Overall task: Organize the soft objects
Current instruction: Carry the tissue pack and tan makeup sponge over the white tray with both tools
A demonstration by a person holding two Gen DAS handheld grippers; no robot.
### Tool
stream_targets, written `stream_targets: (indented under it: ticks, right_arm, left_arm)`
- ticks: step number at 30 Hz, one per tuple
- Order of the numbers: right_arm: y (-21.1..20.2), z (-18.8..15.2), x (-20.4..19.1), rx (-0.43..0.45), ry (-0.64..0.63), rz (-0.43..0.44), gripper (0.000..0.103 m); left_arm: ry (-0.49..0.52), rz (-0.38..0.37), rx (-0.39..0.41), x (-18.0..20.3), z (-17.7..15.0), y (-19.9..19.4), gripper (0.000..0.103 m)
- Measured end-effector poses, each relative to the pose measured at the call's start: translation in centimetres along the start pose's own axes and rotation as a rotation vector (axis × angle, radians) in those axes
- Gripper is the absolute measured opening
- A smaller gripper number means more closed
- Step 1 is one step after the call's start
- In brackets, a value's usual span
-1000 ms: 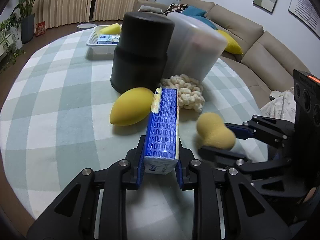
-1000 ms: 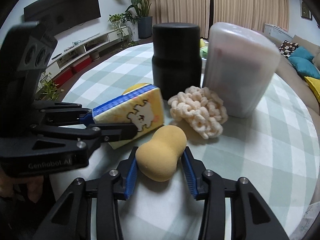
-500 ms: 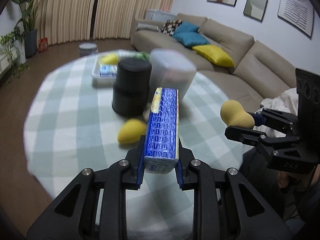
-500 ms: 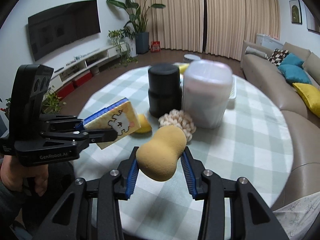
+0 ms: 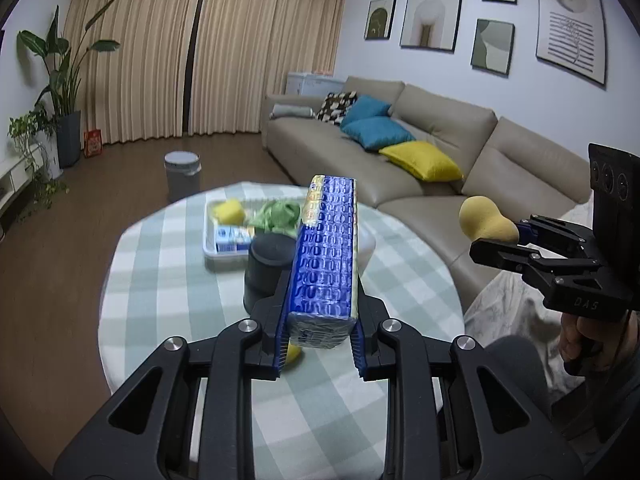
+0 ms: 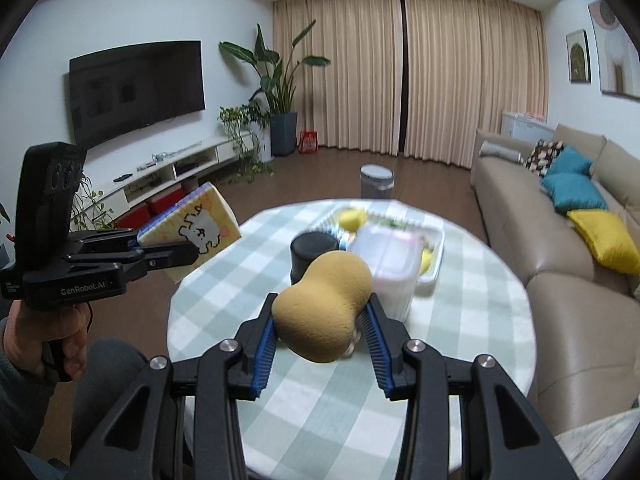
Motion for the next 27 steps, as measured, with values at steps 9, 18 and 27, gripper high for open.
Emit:
stream_targets:
  ticks: [9, 18, 27]
  right_arm:
    - [-2.0, 5.6, 1.4, 0.099, -0.058, -0.039, 0.044]
    - [-2.5, 12.2, 3.9, 0.202, -0.119, -0.098, 0.044]
    - [3.3, 18.5, 10.1, 0.161, -0.119, -0.097, 0.045]
  left_arm:
    - [0.051, 0.017, 0.122, 0.8, 6.1, -2.5, 0.023]
    - [0.109, 0.041, 0.19, 0.3, 13.9, -1.9, 0.023]
    - [0.153, 0.089, 0.097, -1.8, 19.8, 5.2, 0.023]
Point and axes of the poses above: each gripper's, at about its wrist camera, not at the fingertips, and y roughly the way its jaws point, x to its right, z to its top, the point moved 6 cm from there along y, roughly the way its jaws point, and after that the axes turned 10 degrees about -y, right-handed, at the moved point
